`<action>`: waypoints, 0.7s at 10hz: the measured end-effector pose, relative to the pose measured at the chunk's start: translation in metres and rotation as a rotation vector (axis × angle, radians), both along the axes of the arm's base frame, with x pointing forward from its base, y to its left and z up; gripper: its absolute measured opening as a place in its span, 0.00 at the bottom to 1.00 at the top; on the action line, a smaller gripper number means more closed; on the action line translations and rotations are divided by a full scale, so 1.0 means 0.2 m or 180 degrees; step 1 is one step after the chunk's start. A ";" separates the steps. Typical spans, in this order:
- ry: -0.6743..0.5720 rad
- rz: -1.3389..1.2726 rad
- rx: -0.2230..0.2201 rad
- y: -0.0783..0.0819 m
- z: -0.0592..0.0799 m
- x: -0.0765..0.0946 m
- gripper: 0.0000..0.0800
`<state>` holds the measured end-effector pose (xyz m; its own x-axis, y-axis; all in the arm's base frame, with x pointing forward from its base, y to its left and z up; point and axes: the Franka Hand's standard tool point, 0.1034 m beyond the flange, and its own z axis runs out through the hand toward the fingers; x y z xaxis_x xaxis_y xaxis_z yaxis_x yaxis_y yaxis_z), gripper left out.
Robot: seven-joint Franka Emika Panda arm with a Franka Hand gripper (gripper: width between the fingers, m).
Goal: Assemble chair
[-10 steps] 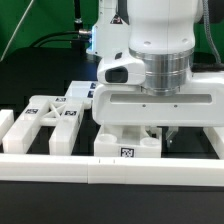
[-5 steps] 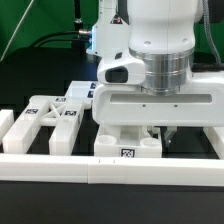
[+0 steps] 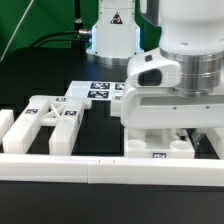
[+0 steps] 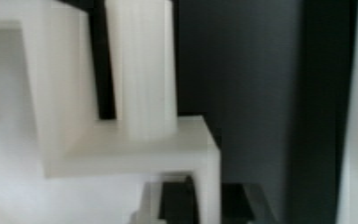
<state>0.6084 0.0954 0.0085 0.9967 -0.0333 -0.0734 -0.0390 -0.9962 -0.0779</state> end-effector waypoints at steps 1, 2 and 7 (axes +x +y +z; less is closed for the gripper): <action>0.0008 0.0032 0.0006 0.01 0.00 0.02 0.04; 0.0009 0.0040 0.0009 0.02 0.00 0.03 0.04; 0.0046 0.0087 -0.0028 0.12 0.01 0.03 0.04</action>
Offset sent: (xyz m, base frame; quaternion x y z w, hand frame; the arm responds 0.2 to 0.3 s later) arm 0.0134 0.0169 0.0026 -0.0116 -0.0168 -0.0023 0.9998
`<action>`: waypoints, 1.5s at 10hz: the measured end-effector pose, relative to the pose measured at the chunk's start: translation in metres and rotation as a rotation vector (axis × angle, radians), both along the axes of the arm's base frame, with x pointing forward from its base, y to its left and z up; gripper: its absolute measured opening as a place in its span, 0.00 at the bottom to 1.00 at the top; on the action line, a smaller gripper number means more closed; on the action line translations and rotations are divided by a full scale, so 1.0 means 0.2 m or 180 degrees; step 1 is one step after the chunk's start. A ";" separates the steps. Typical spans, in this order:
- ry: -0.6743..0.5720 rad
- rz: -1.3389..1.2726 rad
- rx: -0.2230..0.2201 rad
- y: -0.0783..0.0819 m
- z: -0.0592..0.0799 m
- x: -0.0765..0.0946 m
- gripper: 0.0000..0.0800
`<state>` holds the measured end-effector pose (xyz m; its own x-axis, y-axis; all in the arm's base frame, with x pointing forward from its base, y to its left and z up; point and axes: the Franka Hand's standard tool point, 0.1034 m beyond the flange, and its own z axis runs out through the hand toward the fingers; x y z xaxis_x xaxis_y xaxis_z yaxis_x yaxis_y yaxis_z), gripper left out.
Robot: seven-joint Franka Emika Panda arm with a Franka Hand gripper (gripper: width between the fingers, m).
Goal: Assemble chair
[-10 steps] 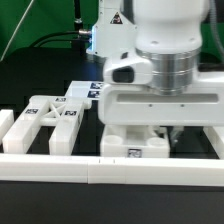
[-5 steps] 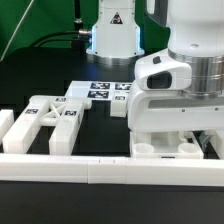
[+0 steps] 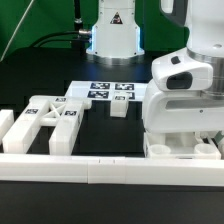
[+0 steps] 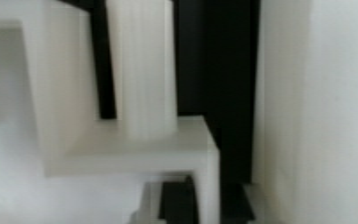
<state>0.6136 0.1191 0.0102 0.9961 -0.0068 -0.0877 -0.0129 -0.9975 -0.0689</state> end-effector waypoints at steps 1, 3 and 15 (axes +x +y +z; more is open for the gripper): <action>0.0003 -0.0013 -0.0036 0.00 0.00 -0.01 0.04; 0.0005 -0.0010 -0.0044 0.00 -0.01 -0.01 0.04; -0.0214 -0.0466 -0.0069 -0.23 0.28 -0.21 0.81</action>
Offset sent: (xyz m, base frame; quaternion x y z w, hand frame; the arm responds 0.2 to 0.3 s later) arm 0.0026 0.0024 0.0073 -0.0246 0.0008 0.0079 0.9997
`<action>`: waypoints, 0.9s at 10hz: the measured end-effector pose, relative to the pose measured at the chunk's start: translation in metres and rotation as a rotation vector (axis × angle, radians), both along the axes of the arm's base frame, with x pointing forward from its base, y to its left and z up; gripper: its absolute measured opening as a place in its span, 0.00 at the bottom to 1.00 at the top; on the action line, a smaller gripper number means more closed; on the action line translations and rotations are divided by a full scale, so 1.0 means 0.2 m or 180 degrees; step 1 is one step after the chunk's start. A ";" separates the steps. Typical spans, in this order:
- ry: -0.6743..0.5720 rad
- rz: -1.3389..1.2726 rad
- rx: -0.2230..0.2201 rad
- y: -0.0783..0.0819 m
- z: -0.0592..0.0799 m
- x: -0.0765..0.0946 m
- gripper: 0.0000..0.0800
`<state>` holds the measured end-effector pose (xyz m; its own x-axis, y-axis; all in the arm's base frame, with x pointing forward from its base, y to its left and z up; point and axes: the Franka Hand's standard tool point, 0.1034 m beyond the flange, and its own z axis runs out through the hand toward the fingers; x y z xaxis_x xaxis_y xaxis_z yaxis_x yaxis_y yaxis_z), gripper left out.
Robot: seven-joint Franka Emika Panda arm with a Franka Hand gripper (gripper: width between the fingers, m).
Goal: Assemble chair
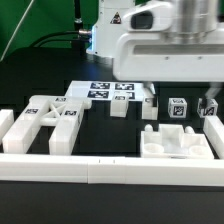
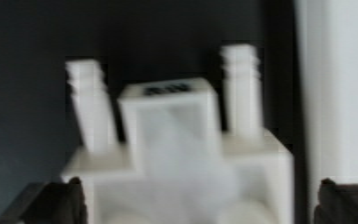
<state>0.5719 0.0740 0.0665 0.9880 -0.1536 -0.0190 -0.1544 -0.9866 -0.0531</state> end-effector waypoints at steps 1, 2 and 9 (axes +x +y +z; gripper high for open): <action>-0.0013 0.0013 0.0002 0.01 0.00 0.01 0.81; -0.0008 0.0014 0.0001 0.00 0.00 0.01 0.81; 0.0127 0.0277 -0.0089 -0.20 -0.08 -0.24 0.81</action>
Offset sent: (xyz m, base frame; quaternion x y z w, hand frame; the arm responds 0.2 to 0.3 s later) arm 0.0000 0.0000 0.0000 0.0000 0.0000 0.0000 1.0000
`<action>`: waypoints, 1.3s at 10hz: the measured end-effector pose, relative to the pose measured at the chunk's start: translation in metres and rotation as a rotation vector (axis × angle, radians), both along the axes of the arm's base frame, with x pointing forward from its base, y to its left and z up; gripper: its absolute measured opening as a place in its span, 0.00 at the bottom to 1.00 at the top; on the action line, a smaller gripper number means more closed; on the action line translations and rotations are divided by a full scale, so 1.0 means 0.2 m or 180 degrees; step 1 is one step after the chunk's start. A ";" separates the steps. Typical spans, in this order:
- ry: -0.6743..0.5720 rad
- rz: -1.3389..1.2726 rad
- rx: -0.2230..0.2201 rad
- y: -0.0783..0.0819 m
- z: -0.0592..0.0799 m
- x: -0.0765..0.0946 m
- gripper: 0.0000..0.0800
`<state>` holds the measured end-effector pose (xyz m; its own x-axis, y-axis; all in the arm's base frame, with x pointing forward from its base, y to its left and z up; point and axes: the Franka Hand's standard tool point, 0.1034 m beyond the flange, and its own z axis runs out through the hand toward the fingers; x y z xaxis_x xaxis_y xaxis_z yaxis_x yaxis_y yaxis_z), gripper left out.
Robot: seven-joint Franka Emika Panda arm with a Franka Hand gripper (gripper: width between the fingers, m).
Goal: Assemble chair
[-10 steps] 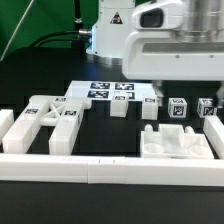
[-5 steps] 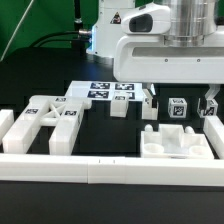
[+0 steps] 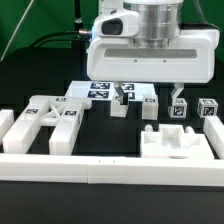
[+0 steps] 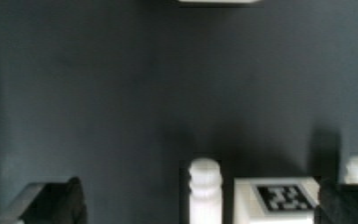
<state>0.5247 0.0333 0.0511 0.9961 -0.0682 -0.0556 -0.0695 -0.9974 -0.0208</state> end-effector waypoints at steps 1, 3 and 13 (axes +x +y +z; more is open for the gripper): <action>-0.0020 0.0003 0.0001 0.00 0.00 0.02 0.81; 0.0390 0.0010 0.0012 0.00 0.00 -0.04 0.81; 0.2524 -0.0057 0.0169 0.00 -0.08 -0.17 0.81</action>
Offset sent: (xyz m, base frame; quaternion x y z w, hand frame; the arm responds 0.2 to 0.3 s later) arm 0.0000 0.0000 0.0000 0.0000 -0.1938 0.0000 0.9810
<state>0.4897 0.0330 0.0351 0.6569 -0.0614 -0.7515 -0.0995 -0.9950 -0.0057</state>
